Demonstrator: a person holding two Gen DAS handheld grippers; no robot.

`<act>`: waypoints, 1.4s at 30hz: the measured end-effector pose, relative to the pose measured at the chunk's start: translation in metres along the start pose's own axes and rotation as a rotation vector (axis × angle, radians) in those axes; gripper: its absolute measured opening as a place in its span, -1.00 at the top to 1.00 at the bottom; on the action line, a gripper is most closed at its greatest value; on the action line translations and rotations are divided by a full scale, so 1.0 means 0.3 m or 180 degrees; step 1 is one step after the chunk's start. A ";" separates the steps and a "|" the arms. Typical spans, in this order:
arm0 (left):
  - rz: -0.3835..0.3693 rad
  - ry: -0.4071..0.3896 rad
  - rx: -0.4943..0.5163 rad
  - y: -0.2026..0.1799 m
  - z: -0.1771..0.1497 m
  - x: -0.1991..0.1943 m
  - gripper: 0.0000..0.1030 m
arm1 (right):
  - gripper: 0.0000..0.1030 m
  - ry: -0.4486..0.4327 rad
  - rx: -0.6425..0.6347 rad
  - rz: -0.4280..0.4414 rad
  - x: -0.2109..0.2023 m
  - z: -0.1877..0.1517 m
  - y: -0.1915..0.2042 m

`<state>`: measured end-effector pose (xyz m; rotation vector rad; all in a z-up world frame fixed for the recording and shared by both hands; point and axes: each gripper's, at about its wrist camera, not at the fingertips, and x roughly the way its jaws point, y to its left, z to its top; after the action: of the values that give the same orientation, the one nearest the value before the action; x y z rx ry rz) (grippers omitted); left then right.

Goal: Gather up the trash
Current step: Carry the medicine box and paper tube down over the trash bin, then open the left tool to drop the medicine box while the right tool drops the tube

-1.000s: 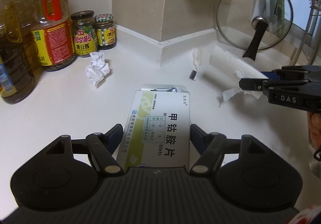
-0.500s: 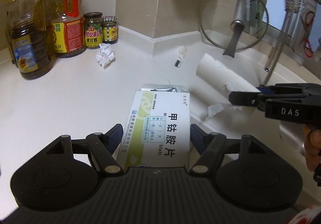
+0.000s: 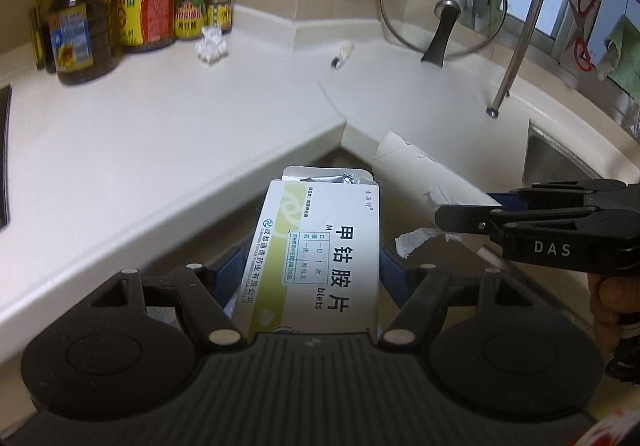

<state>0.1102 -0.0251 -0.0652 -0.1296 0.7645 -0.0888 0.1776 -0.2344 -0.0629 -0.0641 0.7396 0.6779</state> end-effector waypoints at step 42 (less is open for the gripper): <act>0.0440 0.0932 -0.0702 0.083 -0.404 0.406 -0.35 | 0.40 0.1042 -0.0217 0.0283 0.440 -0.326 -0.061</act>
<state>0.1144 -0.0262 -0.2388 -0.2769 1.0729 0.1111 0.2007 -0.2042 -0.2238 -0.2091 1.0381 0.7876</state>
